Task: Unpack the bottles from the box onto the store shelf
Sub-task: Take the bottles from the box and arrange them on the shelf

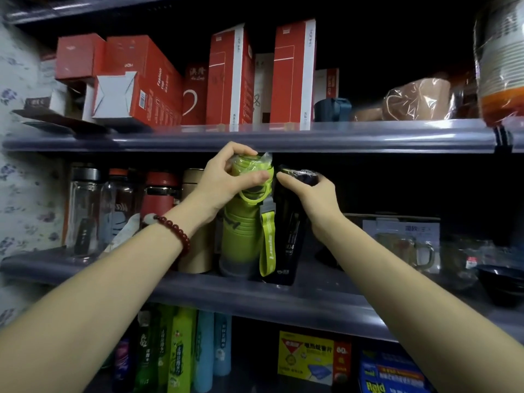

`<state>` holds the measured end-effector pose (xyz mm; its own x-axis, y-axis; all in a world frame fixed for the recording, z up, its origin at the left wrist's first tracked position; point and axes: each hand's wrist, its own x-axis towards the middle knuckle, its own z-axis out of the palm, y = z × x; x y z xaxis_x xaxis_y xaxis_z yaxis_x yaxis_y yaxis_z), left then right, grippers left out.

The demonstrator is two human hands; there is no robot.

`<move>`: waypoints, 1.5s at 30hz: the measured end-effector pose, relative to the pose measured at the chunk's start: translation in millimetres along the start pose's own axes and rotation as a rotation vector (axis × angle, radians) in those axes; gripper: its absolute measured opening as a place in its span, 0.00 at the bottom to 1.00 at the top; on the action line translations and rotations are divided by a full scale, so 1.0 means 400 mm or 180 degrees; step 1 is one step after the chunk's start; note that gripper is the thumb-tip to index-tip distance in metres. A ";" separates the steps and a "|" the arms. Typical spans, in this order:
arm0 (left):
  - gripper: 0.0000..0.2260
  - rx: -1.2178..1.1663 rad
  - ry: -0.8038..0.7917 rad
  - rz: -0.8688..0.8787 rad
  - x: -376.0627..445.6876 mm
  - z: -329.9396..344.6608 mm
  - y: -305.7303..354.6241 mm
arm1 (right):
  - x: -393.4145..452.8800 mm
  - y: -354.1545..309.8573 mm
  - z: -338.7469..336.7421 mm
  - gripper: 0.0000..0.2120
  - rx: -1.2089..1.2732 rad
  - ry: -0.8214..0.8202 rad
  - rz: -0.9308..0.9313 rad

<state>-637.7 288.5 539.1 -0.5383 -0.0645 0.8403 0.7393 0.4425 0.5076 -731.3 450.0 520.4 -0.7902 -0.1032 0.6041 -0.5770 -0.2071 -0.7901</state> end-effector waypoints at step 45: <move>0.35 -0.0098 -0.0003 -0.0999 -0.073 0.015 -0.239 | -0.098 0.145 0.023 0.41 -0.1208 0.0003 -0.0145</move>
<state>-695.2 253.5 464.9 -0.7426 -0.1929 0.6413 0.5487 0.3738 0.7478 -731.7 433.0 451.9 -0.7620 -0.1011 0.6396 -0.6469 0.1635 -0.7448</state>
